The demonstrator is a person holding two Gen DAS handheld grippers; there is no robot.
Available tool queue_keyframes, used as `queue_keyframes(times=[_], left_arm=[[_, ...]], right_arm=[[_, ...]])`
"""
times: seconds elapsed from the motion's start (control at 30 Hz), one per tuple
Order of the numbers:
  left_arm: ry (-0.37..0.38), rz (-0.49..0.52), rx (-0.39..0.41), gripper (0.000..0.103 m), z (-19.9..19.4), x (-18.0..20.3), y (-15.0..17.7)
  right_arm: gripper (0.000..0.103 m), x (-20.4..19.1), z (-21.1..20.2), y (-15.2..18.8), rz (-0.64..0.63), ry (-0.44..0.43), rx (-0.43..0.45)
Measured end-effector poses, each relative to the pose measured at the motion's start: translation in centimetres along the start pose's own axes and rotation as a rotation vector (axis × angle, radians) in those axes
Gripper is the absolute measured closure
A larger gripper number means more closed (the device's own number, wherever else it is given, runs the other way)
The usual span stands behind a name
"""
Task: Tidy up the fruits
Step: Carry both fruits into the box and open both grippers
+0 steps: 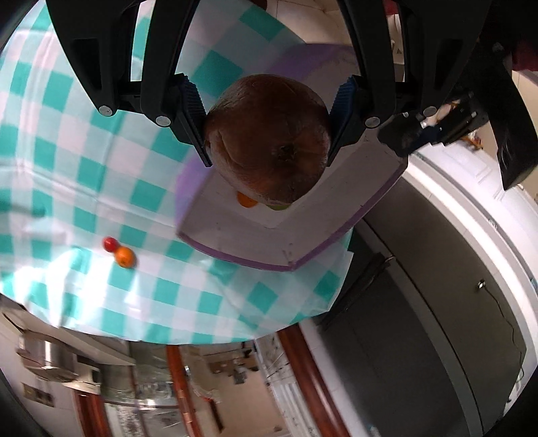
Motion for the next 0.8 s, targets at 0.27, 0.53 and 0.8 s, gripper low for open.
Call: queue_keyframes(times=[0.27, 0.53, 0.8], left_arm=[[-0.006, 0.024, -0.245, 0.061, 6.8, 0.4, -1.0], [0.011, 0.02, -0.529, 0.061, 12.5, 0.7, 1.1], [-0.019, 0.003, -0.651, 0.061, 14.8, 0.6, 2.0]], right_arm=[[0.041, -1.1, 9.3, -4.7, -0.143, 0.059, -0.238], [0.041, 0.8, 17.6, -4.7, -0.21, 0.162, -0.499], [0.041, 1.3, 20.2, -5.1, -0.356, 0.292, -0.544]])
Point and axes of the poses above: each gripper's, at about its wrist camera, not at the fingertips, and z roughly the way its jaws point, x to its right, y to its underside, the point moved 2 cm from there along z, roughly the way its jaws point, and after that the axes turned 1 degree about y, right-handed, at the moved point
